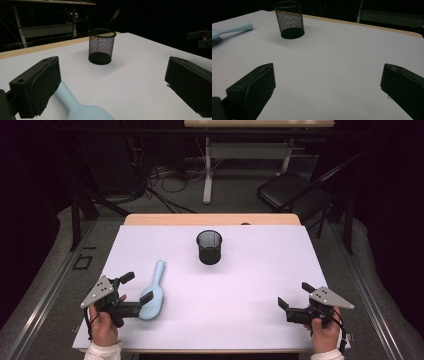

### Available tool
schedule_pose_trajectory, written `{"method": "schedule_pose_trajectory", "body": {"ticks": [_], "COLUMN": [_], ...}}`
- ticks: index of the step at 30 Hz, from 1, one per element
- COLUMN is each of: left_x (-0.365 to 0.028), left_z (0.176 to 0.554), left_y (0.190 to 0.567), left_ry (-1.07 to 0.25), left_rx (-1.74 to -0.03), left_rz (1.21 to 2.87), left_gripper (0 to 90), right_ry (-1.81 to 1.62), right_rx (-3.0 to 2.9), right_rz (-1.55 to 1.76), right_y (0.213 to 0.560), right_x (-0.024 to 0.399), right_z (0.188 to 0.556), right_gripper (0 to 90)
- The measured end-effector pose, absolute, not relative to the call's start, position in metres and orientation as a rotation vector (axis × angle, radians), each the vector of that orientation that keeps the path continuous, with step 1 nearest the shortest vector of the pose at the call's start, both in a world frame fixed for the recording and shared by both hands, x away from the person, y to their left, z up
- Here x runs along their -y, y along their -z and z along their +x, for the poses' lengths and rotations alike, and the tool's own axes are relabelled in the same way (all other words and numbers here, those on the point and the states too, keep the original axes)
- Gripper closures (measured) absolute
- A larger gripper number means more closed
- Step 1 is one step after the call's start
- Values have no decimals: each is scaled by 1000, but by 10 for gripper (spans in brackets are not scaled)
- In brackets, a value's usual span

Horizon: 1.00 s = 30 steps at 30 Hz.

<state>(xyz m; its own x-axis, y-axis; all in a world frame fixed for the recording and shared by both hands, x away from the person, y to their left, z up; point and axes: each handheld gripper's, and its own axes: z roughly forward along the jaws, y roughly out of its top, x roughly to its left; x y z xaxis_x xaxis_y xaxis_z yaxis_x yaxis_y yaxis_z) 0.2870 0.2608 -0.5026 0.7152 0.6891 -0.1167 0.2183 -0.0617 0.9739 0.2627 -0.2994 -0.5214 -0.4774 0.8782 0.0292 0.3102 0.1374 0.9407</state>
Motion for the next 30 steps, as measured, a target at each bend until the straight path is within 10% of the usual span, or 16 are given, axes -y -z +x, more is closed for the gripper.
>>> {"method": "schedule_pose_trajectory", "body": {"ticks": [30], "left_x": [-260], "left_z": [273], "left_y": [505], "left_ry": [-453], "left_rx": [-768], "left_rz": [1649], "left_gripper": [6], "right_ry": [-1370], "right_rx": [-1897], "right_rz": [1099], "right_y": [516], "right_x": [292], "right_z": [276], "right_gripper": [0]}}
